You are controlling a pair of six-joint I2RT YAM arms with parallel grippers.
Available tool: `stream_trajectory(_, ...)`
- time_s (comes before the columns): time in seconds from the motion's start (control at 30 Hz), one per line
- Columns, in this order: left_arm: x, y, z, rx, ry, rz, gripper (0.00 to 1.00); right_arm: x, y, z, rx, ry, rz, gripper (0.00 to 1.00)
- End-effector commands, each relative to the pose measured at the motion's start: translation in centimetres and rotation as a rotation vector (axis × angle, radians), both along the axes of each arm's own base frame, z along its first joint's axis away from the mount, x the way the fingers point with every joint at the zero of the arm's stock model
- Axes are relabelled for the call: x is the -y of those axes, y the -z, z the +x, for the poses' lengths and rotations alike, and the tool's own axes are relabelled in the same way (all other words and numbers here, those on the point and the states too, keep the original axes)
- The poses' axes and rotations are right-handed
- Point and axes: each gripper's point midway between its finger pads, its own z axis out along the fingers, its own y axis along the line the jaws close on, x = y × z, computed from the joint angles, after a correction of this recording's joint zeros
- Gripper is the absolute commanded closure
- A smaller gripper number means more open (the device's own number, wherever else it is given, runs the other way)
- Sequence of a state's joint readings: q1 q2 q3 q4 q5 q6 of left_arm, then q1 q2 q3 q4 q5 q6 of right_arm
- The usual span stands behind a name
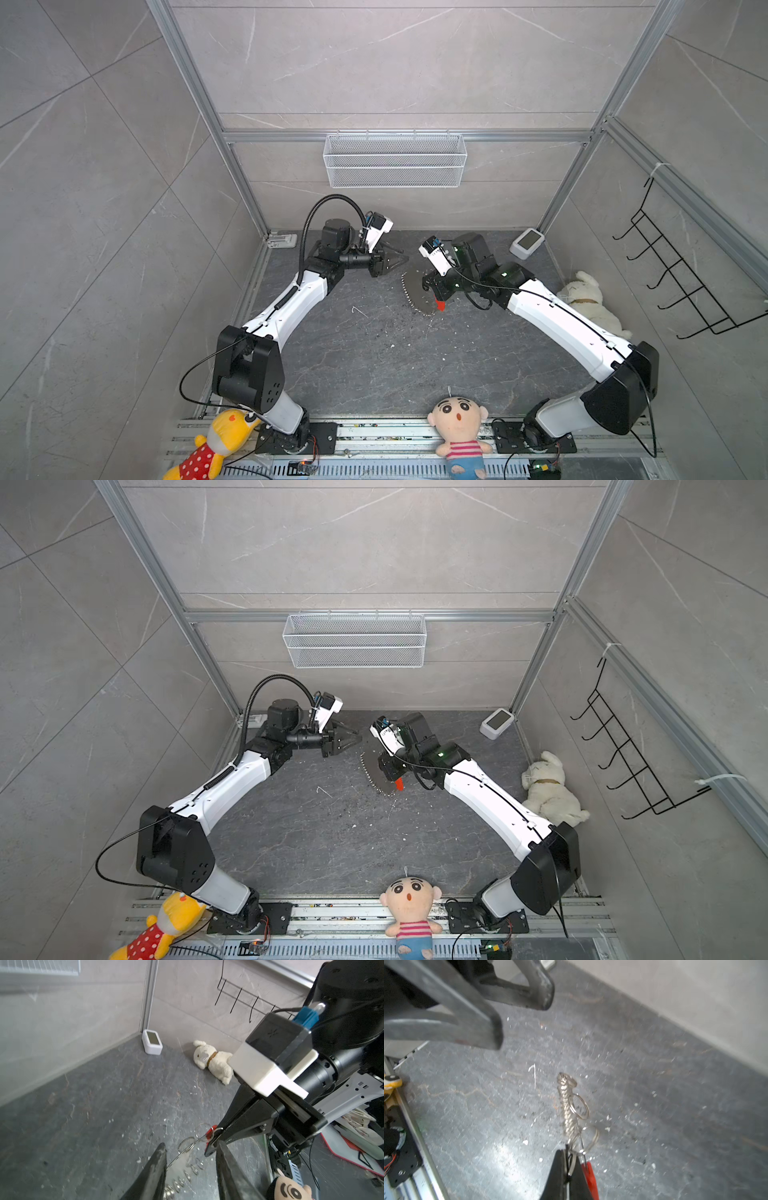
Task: Attach keys to a key ring
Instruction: Insert the key into the keyring.
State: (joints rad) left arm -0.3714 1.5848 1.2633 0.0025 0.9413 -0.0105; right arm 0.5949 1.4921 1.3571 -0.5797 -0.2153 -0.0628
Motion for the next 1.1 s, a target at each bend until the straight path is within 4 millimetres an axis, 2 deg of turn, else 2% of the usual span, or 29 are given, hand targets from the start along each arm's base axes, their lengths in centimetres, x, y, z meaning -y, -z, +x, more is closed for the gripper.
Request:
stream_trajectory(0.0, -0.3, -0.2, -0.9, 0.01, -0.004, -0.001, 0.53, -0.1, -0.2, -1.6, -0.052, -0.021, 0.098, 1.0)
stream_trajectory(0.03, -0.4, 0.4, -1.4, -0.002, 0.008, 0.004, 0.46, -0.1, -0.4, -1.9, -0.057, -0.026, 0.115, 1.0)
stream_trajectory(0.07, -0.3, 1.1, -2.0, -0.013, 0.037, 0.005, 0.27, -0.1, -0.5, -2.1, -0.065, -0.035, 0.134, 1.0)
stream_trajectory(0.1, -0.2, 1.8, -2.9, -0.02, 0.079, 0.002, 0.01, -0.2, -0.6, -2.4, -0.077, -0.047, 0.15, 1.0)
stream_trajectory(0.2, 0.3, 3.3, -4.9, -0.01, 0.188, -0.009, 0.0, -0.6, -0.7, -3.0, -0.106, -0.082, 0.177, 1.0)
stream_trajectory(0.33, 0.5, 4.8, -4.8, 0.007, 0.211, 0.013, 0.0, -0.9, -0.8, -3.5, -0.128, -0.116, 0.186, 1.0)
stream_trajectory(0.43, 1.3, 5.0, -4.9, -0.003, 0.252, 0.01, 0.0, -1.1, -1.5, -3.5, -0.121, -0.125, 0.201, 1.0)
stream_trajectory(0.6, 3.5, 5.8, -7.1, -0.006, 0.348, 0.033, 0.01, -1.3, -2.6, -3.0, -0.097, -0.122, 0.219, 1.0)
stream_trajectory(0.67, 3.9, 6.4, -7.6, -0.017, 0.367, 0.041, 0.08, -1.5, -3.3, -3.0, -0.085, -0.13, 0.231, 1.0)
stream_trajectory(0.77, 4.1, 6.9, -7.5, -0.053, 0.38, 0.046, 0.4, -1.7, -4.4, -3.0, -0.07, -0.143, 0.249, 1.0)
stream_trajectory(0.83, 4.4, 7.1, -7.1, -0.075, 0.371, 0.058, 0.45, -1.7, -4.9, -3.1, -0.063, -0.146, 0.254, 1.0)
stream_trajectory(0.9, 4.5, 6.9, -6.9, -0.075, 0.37, 0.055, 0.56, -1.7, -5.1, -3.1, -0.06, -0.148, 0.252, 1.0)
stream_trajectory(1.0, 4.6, 6.4, -6.7, -0.07, 0.368, 0.05, 0.83, -1.6, -5.3, -3.1, -0.055, -0.147, 0.253, 1.0)
stream_trajectory(1.03, 4.7, 6.3, -6.7, -0.071, 0.367, 0.051, 0.85, -1.6, -5.4, -3.2, -0.055, -0.146, 0.253, 1.0)
stream_trajectory(1.07, 4.7, 6.2, -6.7, -0.067, 0.366, 0.049, 0.91, -1.6, -5.4, -3.1, -0.054, -0.144, 0.253, 1.0)
